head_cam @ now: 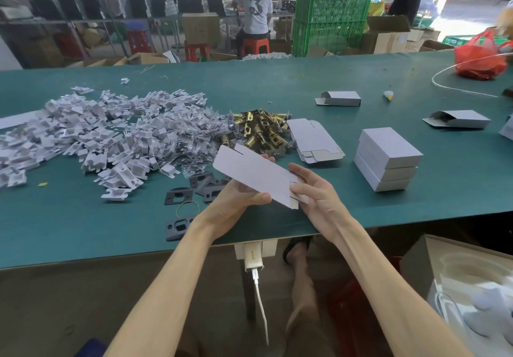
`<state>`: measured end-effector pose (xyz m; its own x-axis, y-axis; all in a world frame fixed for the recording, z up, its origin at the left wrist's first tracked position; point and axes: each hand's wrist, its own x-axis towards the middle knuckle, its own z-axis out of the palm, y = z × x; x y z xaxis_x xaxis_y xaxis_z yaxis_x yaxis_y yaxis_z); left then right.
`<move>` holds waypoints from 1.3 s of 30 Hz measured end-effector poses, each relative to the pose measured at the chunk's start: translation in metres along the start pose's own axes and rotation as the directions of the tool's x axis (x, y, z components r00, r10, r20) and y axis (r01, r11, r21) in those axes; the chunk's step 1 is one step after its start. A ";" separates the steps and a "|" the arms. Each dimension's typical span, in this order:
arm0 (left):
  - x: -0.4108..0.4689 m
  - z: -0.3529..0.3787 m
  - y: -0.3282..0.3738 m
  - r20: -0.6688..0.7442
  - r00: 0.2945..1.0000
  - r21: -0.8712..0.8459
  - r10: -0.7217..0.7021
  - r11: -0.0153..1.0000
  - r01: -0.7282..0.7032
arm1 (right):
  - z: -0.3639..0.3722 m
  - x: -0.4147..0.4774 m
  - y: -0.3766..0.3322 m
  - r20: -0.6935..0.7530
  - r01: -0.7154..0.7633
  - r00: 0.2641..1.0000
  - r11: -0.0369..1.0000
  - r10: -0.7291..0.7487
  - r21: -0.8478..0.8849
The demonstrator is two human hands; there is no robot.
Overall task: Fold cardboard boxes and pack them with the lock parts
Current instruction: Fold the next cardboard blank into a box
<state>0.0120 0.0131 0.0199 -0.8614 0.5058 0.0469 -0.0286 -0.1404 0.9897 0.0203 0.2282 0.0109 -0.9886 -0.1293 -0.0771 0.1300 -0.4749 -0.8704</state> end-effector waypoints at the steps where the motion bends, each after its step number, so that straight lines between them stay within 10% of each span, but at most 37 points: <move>1: 0.000 0.000 0.000 0.001 1.000 -0.011 -0.001 1.000 0.001 | 0.000 0.000 0.000 -0.002 -0.003 1.000 1.000 0.003 0.006; 26: 0.001 0.003 0.002 -0.047 0.998 -0.026 0.031 0.999 -0.032 | 0.002 -0.001 -0.002 -0.009 -0.016 1.000 0.997 0.017 0.077; 39: 0.006 0.000 -0.009 -0.239 0.969 -0.183 0.063 0.977 -0.109 | 0.011 -0.001 0.008 -0.072 0.074 0.993 0.962 -0.096 -0.263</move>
<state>0.0068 0.0177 0.0113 -0.9576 0.2779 0.0759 -0.0267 -0.3480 0.9371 0.0228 0.2152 0.0097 -0.9994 -0.0197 -0.0277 0.0316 -0.2379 -0.9708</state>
